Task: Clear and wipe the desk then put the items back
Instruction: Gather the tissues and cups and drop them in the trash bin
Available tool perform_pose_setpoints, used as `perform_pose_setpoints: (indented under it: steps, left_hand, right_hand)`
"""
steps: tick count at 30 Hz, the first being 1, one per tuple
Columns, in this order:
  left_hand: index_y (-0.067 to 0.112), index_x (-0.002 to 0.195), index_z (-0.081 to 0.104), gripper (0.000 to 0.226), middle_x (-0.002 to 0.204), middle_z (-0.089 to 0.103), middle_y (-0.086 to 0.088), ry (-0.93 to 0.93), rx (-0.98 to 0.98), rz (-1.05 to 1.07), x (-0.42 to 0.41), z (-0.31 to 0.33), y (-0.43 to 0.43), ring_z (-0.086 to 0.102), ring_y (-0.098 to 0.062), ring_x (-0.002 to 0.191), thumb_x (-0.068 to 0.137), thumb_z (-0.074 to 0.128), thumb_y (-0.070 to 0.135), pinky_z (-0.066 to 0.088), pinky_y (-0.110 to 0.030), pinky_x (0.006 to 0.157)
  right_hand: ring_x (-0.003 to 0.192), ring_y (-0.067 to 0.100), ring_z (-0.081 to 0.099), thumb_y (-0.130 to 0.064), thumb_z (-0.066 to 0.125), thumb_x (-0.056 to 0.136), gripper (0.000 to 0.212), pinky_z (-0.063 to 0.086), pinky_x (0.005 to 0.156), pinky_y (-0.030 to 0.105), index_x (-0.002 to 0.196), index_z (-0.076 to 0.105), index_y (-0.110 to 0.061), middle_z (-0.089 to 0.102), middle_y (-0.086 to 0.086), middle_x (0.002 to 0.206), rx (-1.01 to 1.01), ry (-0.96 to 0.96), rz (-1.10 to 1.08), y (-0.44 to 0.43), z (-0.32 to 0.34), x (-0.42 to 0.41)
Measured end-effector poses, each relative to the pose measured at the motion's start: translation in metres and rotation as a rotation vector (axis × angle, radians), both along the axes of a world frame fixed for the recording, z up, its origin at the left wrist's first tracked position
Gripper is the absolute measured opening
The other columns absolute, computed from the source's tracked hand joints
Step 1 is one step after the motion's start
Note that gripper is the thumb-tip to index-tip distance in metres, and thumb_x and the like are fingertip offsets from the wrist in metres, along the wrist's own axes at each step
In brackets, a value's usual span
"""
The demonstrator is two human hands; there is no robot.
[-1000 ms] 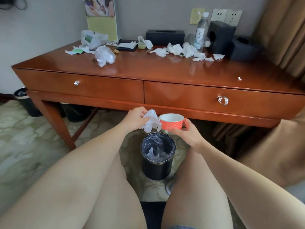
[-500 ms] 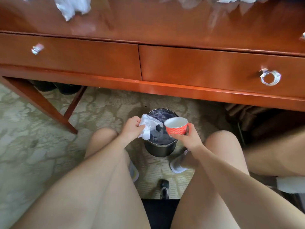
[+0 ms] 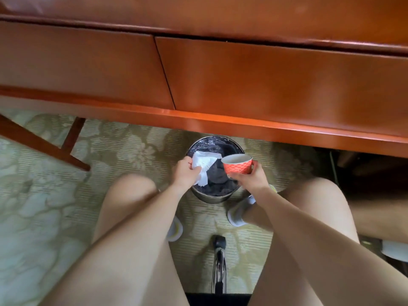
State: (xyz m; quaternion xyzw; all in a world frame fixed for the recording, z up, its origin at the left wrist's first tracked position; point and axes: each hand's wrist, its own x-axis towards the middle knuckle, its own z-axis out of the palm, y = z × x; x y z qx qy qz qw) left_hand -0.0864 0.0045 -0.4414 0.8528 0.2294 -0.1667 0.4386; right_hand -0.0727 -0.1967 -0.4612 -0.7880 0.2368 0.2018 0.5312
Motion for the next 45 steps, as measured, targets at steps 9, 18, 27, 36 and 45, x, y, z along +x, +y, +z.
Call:
perform_pose_setpoints:
  steps: [9, 18, 27, 36, 45]
  left_hand:
    - [0.002, 0.091, 0.056, 0.015, 0.089, 0.065, -0.015, 0.011, 0.005, -0.044, 0.015, -0.015, -0.007, 0.065, -0.035, 0.081, 0.089, 0.061, 0.016, 0.046, -0.039, 0.065]
    - [0.009, 0.135, 0.052, 0.05, 0.128, 0.056, -0.001, 0.081, -0.087, -0.206, 0.012, -0.024, -0.007, 0.051, -0.02, 0.12, 0.091, 0.066, 0.028, 0.037, -0.031, 0.102]
    - [0.013, 0.146, 0.041, 0.061, 0.148, 0.045, -0.003, 0.047, -0.054, -0.253, 0.005, -0.004, -0.006, 0.043, -0.022, 0.135, 0.092, 0.066, 0.024, 0.033, -0.029, 0.107]
    - [0.014, 0.14, 0.048, 0.055, 0.142, 0.052, -0.004, -0.072, 0.004, -0.283, -0.009, 0.04, -0.005, 0.049, -0.022, 0.13, 0.09, 0.068, 0.024, 0.037, -0.034, 0.11]
    - [0.013, 0.135, 0.053, 0.049, 0.134, 0.058, -0.004, -0.176, 0.022, -0.349, -0.04, 0.104, -0.007, 0.053, -0.021, 0.124, 0.089, 0.068, 0.022, 0.039, -0.03, 0.105]
  right_hand:
    - [0.112, 0.022, 0.056, -0.019, 0.089, 0.064, 0.081, 0.049, 0.089, 0.033, 0.132, 0.046, -0.014, 0.057, 0.006, 0.121, -0.001, -0.011, 0.036, 0.009, -0.016, 0.017]
    - [0.13, 0.023, 0.047, -0.021, 0.089, 0.063, 0.108, 0.04, 0.109, 0.041, 0.15, 0.025, -0.013, 0.048, 0.005, 0.141, 0.072, 0.039, 0.101, 0.015, -0.013, 0.017]
    - [0.124, 0.022, 0.052, -0.005, 0.077, 0.078, 0.09, 0.042, 0.107, 0.037, 0.15, 0.024, -0.011, 0.05, -0.004, 0.133, 0.116, 0.019, 0.113, 0.009, 0.002, 0.008]
    - [0.127, 0.025, 0.05, -0.007, 0.076, 0.078, 0.078, 0.041, 0.108, 0.041, 0.145, 0.037, -0.011, 0.049, 0.008, 0.142, 0.063, -0.068, 0.184, 0.018, 0.047, -0.007]
    - [0.12, 0.024, 0.054, -0.008, 0.074, 0.081, 0.064, 0.043, 0.102, 0.033, 0.139, 0.045, -0.009, 0.055, 0.011, 0.134, 0.009, -0.167, 0.306, 0.014, 0.114, -0.036]
